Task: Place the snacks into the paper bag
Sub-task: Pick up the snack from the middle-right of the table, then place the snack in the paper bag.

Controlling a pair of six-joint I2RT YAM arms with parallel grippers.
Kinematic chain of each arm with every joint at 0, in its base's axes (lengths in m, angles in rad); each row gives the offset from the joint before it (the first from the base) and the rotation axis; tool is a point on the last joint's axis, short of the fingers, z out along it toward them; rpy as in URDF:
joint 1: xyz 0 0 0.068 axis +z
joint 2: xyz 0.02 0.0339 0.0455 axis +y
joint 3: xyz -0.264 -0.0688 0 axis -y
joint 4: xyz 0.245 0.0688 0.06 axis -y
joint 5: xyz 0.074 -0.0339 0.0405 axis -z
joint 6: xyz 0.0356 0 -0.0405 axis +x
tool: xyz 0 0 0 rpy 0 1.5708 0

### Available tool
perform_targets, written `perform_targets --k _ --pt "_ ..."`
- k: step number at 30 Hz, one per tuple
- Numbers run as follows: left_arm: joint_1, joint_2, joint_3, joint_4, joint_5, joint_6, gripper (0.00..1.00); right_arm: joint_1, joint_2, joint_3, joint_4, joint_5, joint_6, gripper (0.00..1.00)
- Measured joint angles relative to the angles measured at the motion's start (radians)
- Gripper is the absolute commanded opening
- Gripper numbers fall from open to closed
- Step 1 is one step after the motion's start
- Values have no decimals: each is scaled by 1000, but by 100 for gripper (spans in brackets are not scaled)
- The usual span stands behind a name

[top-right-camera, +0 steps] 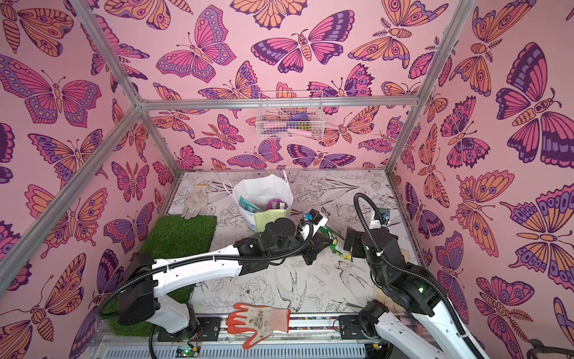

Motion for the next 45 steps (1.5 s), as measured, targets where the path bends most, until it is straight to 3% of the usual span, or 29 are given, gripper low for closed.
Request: perform_targets --k 45 --pt "-13 -308 2 -154 -185 268 0 0 6 -15 13 -8 24 99"
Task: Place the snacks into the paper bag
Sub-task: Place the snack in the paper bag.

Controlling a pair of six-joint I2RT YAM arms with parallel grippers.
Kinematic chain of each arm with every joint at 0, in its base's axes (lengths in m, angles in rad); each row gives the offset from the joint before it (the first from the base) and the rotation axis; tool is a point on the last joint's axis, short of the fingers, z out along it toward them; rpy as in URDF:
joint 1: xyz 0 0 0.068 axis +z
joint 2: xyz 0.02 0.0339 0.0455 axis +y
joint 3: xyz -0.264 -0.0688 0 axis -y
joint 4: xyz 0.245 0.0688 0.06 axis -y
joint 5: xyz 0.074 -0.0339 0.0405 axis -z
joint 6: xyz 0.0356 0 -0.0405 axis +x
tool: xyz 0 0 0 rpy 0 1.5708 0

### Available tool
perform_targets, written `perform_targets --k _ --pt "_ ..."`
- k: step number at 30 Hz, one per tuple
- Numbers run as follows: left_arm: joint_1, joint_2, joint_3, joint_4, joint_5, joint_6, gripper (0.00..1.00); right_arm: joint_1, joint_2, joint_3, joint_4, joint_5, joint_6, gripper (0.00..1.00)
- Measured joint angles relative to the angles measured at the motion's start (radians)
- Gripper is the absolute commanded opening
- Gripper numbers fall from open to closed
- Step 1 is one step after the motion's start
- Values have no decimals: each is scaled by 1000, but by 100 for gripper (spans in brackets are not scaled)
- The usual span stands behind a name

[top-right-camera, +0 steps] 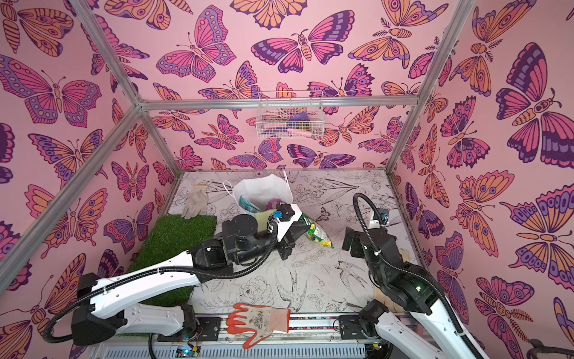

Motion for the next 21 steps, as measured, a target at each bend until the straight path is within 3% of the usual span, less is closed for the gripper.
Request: perform_targets --k 21 --pt "0 -97 0 -26 -74 94 0 0 0 -16 9 -8 17 99"
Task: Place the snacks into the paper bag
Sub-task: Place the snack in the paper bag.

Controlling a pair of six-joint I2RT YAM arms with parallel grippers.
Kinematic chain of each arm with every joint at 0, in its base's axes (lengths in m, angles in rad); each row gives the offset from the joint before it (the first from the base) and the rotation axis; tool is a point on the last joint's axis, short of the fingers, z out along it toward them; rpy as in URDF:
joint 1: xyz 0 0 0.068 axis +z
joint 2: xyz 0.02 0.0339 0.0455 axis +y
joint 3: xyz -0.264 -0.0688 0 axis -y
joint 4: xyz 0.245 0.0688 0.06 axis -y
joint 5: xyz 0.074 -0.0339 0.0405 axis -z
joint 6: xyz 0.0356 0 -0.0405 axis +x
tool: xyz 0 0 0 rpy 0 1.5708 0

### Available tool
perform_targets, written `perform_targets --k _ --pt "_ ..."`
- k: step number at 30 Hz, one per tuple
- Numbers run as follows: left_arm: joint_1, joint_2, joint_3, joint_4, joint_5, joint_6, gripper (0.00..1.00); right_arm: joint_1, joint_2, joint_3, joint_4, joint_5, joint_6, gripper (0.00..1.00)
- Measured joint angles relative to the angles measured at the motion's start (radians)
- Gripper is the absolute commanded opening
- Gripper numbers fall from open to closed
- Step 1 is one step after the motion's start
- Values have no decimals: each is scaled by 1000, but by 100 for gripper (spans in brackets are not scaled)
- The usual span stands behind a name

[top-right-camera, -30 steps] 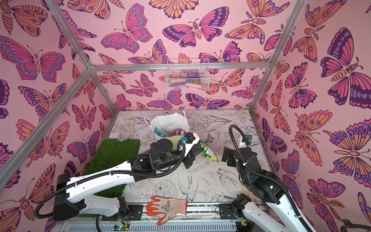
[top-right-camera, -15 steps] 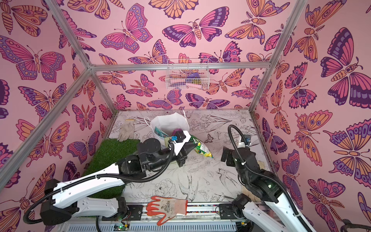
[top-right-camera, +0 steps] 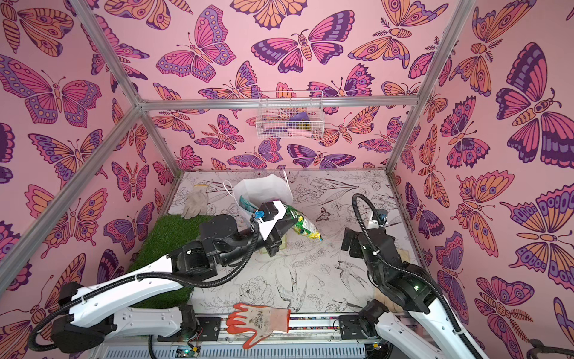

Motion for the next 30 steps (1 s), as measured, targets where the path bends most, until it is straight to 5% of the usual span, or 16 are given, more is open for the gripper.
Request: perform_targets --k 17,30 --pt "23 -9 33 -31 -40 70 0 0 0 -6 3 -19 8 99" --pt "188 -28 33 -34 48 10 0 0 0 -6 4 -27 8 99"
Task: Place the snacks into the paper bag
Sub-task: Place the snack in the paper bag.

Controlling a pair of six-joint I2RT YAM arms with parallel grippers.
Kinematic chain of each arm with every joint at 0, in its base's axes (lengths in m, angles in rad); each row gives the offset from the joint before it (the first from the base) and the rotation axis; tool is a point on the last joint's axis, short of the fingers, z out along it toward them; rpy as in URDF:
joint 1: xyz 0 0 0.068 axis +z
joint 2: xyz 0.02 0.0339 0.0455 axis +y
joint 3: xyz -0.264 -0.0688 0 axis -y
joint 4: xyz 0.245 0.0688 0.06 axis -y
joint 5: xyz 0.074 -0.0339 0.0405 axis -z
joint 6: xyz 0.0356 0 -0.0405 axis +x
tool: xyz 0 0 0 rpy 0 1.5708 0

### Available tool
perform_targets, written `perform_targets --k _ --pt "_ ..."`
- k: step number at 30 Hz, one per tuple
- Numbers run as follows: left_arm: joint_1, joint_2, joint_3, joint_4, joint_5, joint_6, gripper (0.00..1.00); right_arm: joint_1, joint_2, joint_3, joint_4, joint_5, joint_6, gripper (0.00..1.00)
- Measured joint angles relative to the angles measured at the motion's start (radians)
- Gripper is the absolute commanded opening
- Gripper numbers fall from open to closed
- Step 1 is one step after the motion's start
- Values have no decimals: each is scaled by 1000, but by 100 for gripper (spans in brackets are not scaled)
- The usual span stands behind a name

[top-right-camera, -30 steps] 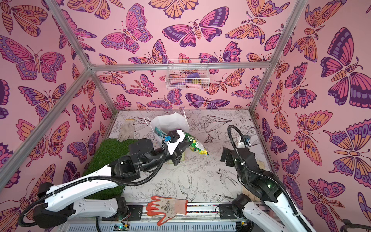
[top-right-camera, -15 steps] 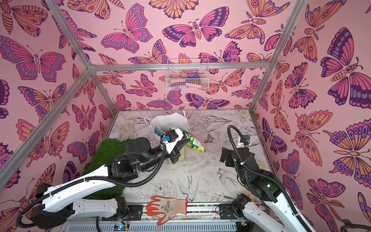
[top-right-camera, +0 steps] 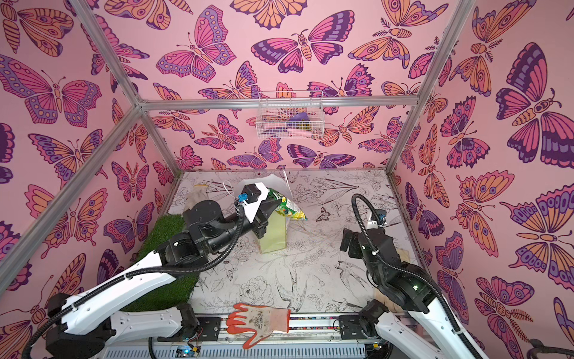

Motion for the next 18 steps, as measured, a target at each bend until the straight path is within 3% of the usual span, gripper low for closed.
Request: perform_targets --k 18 --pt "248 -3 -65 13 131 -166 0 0 0 -3 3 -11 3 99"
